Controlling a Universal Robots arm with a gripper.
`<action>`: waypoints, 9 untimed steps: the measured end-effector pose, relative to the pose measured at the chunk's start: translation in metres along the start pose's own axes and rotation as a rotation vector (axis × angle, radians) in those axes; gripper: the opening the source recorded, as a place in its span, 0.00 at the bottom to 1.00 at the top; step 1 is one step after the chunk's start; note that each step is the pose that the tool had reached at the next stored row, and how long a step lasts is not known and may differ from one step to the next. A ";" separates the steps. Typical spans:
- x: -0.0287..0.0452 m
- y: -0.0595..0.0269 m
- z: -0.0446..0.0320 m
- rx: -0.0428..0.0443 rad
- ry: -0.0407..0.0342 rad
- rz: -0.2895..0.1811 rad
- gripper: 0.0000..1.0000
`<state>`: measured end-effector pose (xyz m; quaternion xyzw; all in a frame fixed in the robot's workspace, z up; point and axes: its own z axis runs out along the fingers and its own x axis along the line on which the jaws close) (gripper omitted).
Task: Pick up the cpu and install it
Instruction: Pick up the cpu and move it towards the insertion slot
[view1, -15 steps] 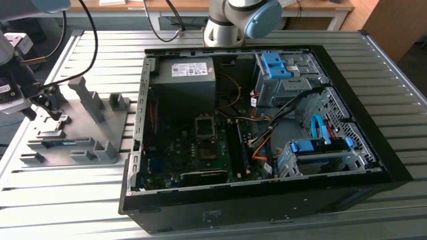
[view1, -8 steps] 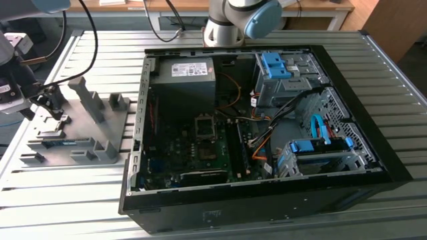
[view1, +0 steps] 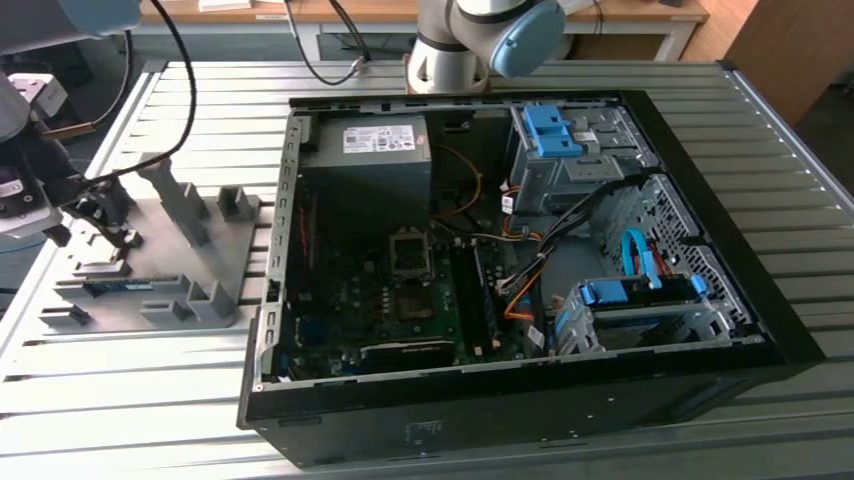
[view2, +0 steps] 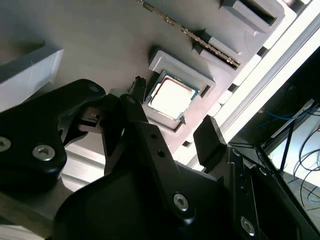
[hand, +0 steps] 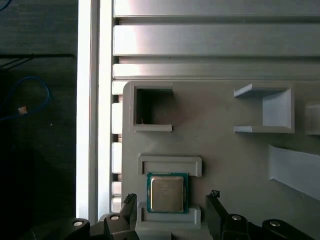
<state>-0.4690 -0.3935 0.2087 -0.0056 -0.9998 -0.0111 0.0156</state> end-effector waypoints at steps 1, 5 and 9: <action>-0.0004 -0.0001 0.0011 -0.0034 0.0004 0.000 0.65; -0.0020 -0.0002 0.0060 -0.0069 0.0007 -0.001 0.65; -0.0028 -0.0003 0.0102 -0.0065 0.0015 -0.013 0.65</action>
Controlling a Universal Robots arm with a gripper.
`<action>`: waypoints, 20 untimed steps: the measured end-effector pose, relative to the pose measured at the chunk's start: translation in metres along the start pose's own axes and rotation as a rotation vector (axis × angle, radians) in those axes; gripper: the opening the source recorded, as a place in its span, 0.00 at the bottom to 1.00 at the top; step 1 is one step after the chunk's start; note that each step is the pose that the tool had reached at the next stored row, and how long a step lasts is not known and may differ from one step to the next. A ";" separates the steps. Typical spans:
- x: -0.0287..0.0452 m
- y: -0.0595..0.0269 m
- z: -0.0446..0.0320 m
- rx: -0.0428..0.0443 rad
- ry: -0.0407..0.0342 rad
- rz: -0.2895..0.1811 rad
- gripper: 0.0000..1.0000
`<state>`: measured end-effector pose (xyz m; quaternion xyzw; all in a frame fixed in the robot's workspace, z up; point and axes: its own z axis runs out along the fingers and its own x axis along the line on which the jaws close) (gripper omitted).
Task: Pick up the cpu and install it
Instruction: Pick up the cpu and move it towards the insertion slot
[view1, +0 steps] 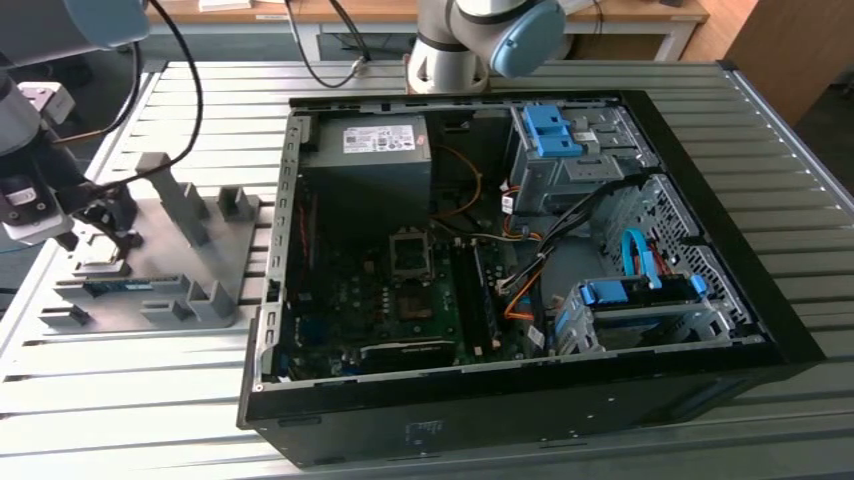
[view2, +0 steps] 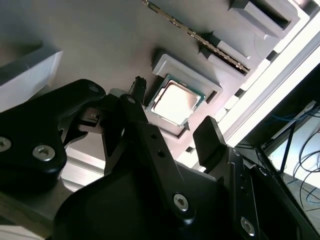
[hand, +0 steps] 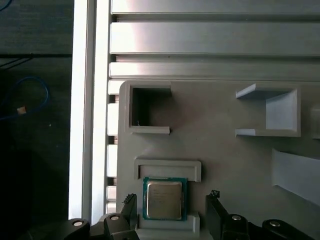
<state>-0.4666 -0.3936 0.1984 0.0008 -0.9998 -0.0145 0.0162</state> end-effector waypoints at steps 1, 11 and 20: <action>-0.0003 -0.0001 0.0012 0.0001 0.0004 -0.002 0.65; -0.0013 -0.0013 0.0123 0.0001 0.0013 -0.005 0.65; -0.0015 -0.0015 0.0168 0.0000 0.0012 -0.005 0.65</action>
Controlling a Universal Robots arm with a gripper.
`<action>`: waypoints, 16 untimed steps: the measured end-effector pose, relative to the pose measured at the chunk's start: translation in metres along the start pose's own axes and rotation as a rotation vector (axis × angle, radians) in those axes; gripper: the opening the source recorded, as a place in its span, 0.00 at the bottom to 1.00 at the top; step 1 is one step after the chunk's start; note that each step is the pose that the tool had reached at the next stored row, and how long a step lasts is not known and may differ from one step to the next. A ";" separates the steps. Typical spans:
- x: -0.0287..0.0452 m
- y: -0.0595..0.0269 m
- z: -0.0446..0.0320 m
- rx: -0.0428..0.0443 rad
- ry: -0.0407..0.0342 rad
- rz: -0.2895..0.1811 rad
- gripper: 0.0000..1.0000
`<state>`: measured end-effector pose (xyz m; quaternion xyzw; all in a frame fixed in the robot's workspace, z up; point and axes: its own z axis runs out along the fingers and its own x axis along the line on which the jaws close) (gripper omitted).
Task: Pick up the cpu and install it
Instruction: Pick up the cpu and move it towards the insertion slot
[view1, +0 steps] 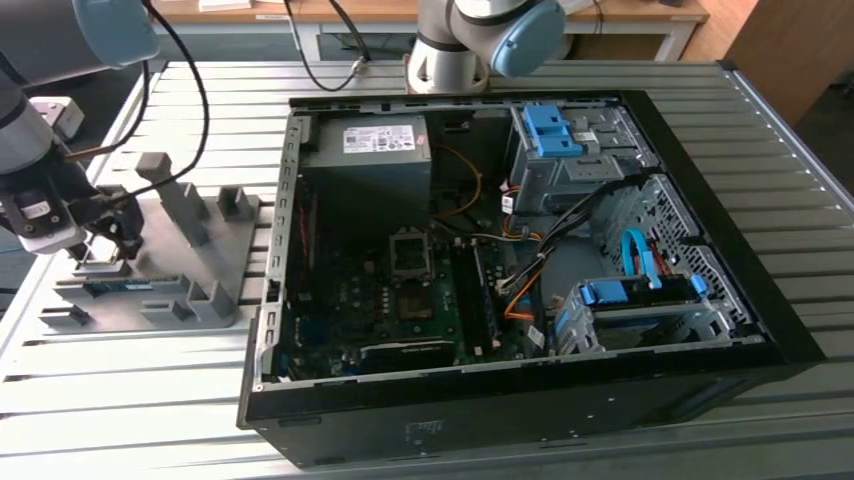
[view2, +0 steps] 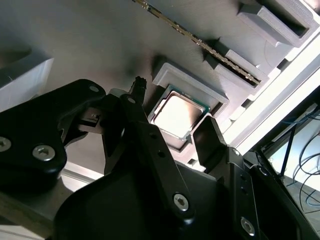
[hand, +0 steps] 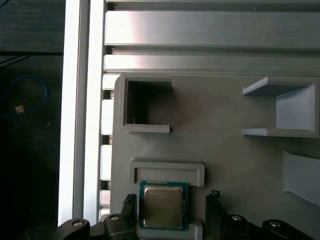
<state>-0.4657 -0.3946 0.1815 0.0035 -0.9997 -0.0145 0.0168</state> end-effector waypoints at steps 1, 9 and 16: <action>0.0000 0.0000 0.0001 0.0001 0.0002 0.000 0.65; 0.0000 0.0000 0.0003 0.0001 0.0002 0.000 0.65; 0.0000 0.0000 0.0004 0.0002 0.0004 0.000 0.47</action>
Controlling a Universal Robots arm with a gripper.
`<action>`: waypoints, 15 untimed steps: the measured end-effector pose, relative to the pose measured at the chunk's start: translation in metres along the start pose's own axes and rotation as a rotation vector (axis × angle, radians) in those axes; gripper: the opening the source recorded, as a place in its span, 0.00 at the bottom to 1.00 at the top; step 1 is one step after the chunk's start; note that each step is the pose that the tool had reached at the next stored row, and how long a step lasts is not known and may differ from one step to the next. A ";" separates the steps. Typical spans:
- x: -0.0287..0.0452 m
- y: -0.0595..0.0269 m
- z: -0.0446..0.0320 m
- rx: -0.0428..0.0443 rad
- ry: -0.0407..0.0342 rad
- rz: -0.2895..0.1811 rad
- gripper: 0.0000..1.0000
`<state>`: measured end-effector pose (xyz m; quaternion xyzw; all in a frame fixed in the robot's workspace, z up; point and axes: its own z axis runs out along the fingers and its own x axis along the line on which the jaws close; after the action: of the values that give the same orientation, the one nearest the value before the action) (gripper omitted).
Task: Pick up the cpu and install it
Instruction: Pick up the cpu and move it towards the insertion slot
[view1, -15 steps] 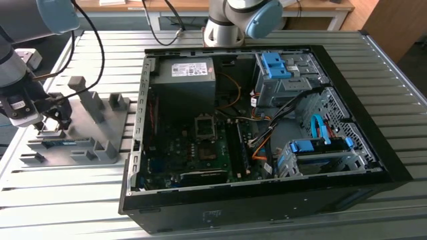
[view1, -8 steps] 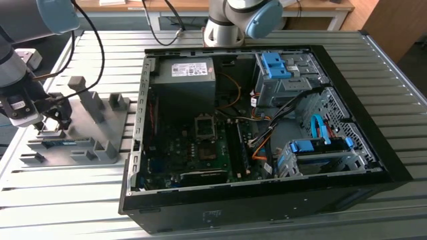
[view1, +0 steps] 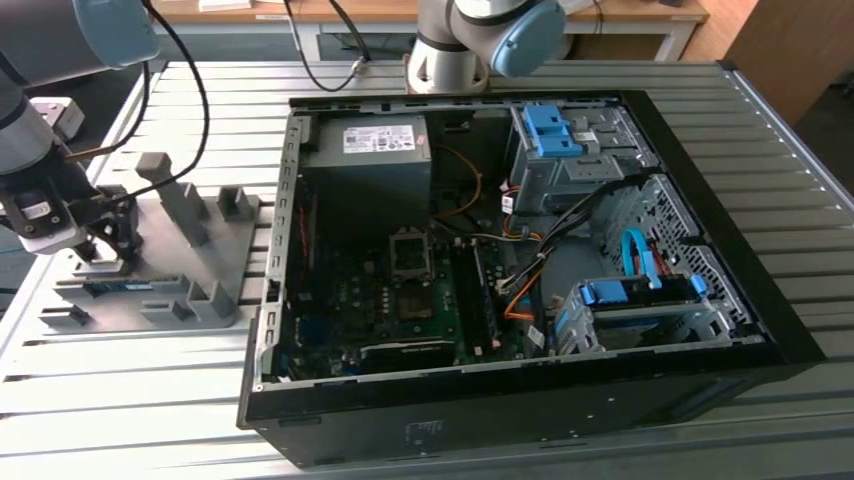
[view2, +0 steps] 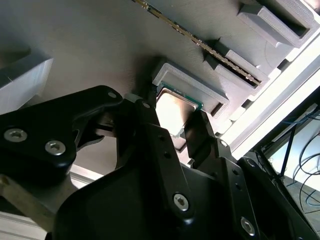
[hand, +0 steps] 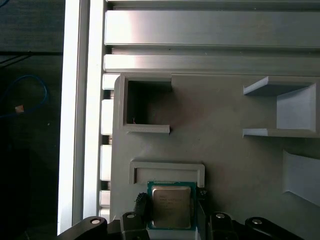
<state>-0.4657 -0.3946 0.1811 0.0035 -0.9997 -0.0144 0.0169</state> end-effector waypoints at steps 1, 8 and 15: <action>0.0000 0.0000 0.0001 0.0000 -0.0001 0.000 0.47; 0.0000 0.0000 0.0003 0.0000 -0.0001 0.000 0.47; -0.0001 0.0000 0.0002 -0.0002 -0.0004 0.000 0.47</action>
<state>-0.4657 -0.3946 0.1810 0.0035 -0.9997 -0.0145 0.0168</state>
